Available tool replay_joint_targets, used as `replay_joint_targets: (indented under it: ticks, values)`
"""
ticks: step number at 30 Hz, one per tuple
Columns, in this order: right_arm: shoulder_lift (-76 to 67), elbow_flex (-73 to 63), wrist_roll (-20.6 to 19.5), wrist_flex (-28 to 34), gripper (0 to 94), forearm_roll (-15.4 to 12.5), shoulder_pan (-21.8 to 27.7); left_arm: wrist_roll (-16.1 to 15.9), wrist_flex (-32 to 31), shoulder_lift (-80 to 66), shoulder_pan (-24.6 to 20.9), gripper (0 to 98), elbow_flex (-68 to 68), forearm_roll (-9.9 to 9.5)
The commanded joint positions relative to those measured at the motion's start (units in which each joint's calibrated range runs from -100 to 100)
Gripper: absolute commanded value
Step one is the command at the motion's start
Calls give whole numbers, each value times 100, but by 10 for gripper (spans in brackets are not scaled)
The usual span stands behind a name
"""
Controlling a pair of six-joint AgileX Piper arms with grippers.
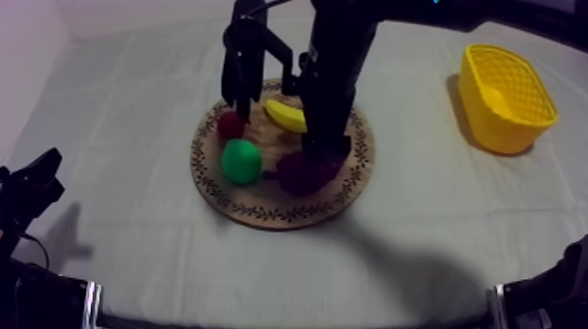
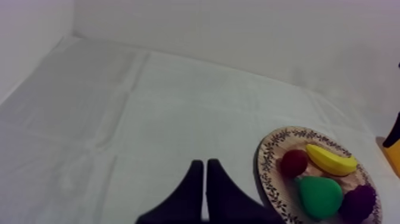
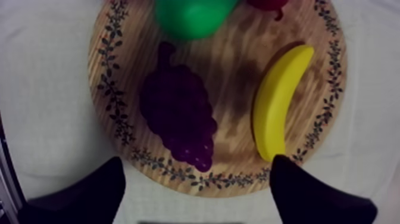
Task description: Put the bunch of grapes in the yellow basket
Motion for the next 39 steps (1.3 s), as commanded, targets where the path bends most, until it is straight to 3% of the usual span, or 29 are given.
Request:
replay_joint_targets:
  ticks: [1,15,27,30,36,39]
  values:
    - [101,17,28,-34,763,-34,-2,-1,-5,0,0,1,-3,-3]
    - [1102,-290,77,-170,733,-65,42,-1,-5,0,0,1,-3,-3]
    - [1697,-454,127,-242,638,-54,78,-1,-5,0,0,1,-3,-3]
    - [1764,-457,129,-264,563,-50,61,-1,-5,0,0,1,-3,-3]
    - [1818,-483,99,-330,304,-41,62,-1,-5,0,0,1,-3,-3]
    - [1768,-449,90,-348,253,-38,84,-1,-5,0,0,1,-3,-3]
